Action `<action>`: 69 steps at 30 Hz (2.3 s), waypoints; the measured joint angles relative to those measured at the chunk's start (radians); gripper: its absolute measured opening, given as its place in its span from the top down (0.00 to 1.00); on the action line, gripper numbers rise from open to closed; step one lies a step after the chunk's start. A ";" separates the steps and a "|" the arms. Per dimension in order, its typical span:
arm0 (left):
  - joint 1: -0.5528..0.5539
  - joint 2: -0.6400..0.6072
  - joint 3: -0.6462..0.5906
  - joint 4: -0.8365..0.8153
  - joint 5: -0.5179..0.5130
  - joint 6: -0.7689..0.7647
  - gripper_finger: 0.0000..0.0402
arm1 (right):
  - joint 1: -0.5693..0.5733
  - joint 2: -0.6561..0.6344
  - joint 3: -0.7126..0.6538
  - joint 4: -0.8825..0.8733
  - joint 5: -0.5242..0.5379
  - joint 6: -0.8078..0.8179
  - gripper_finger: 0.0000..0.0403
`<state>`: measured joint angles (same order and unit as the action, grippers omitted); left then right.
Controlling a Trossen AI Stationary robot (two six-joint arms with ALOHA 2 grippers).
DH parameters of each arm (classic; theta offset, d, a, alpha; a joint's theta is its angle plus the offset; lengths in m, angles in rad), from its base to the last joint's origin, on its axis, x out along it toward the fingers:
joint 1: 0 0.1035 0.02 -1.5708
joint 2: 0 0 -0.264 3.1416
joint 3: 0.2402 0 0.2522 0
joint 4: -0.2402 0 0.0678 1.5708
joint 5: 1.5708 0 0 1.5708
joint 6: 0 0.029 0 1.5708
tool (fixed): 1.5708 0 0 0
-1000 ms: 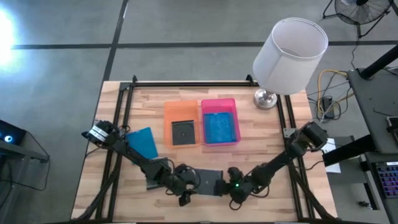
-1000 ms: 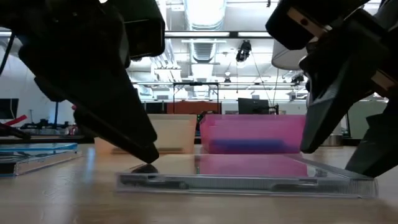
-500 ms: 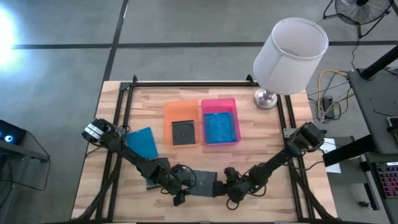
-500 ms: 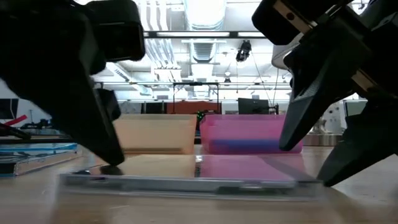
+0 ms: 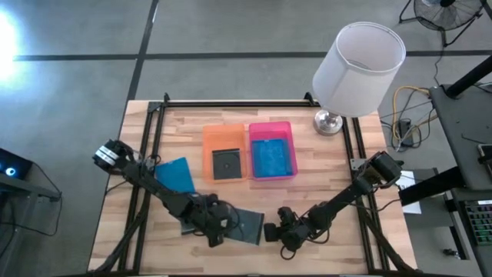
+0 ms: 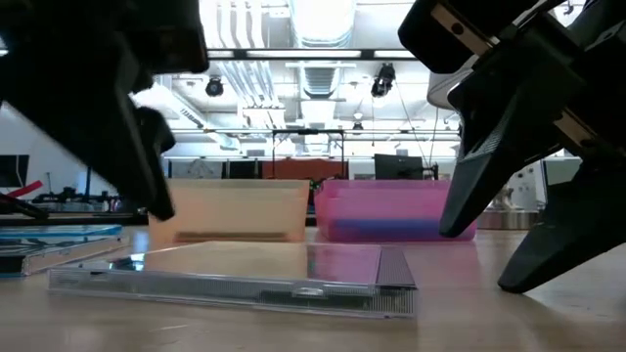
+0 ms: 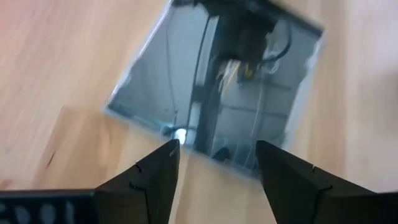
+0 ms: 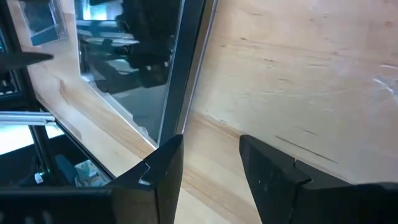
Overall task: Pick & place jewel cases by type
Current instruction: Put the bottom black cd case into the orange bin
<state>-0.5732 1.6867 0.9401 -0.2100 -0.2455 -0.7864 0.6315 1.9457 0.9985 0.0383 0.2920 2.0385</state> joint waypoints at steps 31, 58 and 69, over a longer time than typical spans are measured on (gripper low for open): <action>0.019 0.140 -0.003 0.087 0.135 0.004 0.51 | -0.071 0.036 0.006 0.153 0.005 -0.119 0.60; 0.028 0.147 -0.008 0.117 0.155 0.000 0.51 | -0.077 -0.052 0.105 0.174 0.074 -0.407 0.60; 0.027 0.145 -0.005 0.133 0.142 -0.021 0.51 | -0.126 -0.055 0.149 0.193 0.097 -0.528 0.60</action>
<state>-0.5461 1.8320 0.9348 -0.0769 -0.1038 -0.8070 0.5053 1.8912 1.1480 0.2317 0.3890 1.5104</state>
